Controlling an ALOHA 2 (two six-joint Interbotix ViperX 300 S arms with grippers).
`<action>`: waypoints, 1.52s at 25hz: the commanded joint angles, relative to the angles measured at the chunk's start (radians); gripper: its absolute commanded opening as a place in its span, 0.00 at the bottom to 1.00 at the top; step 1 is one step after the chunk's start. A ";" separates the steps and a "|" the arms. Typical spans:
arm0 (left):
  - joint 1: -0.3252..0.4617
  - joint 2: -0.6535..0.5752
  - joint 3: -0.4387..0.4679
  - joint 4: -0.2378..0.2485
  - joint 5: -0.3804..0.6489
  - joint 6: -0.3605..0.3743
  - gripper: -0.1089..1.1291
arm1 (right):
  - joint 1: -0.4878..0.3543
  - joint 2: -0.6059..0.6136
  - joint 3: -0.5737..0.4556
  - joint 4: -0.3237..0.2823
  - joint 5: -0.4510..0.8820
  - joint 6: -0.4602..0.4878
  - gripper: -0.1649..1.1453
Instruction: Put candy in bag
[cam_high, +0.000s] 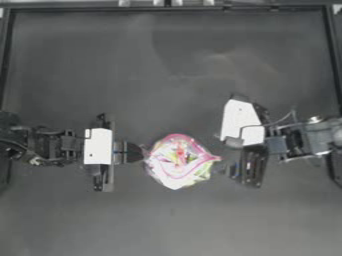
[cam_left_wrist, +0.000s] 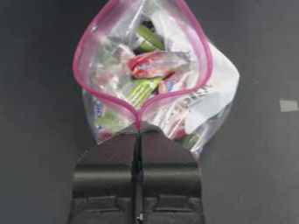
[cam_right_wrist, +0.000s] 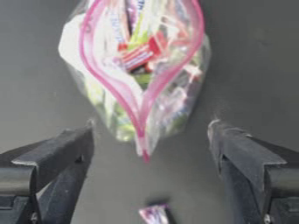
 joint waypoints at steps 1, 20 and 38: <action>-0.002 -0.021 -0.006 -0.002 -0.005 0.002 0.19 | 0.005 -0.086 -0.032 0.032 0.083 -0.032 0.90; -0.002 -0.021 -0.011 -0.002 -0.005 0.002 0.19 | 0.006 -0.307 -0.064 0.179 0.431 -0.244 0.90; 0.003 -0.021 -0.015 -0.002 -0.005 -0.002 0.19 | 0.017 -0.288 0.091 0.207 0.319 -0.261 0.90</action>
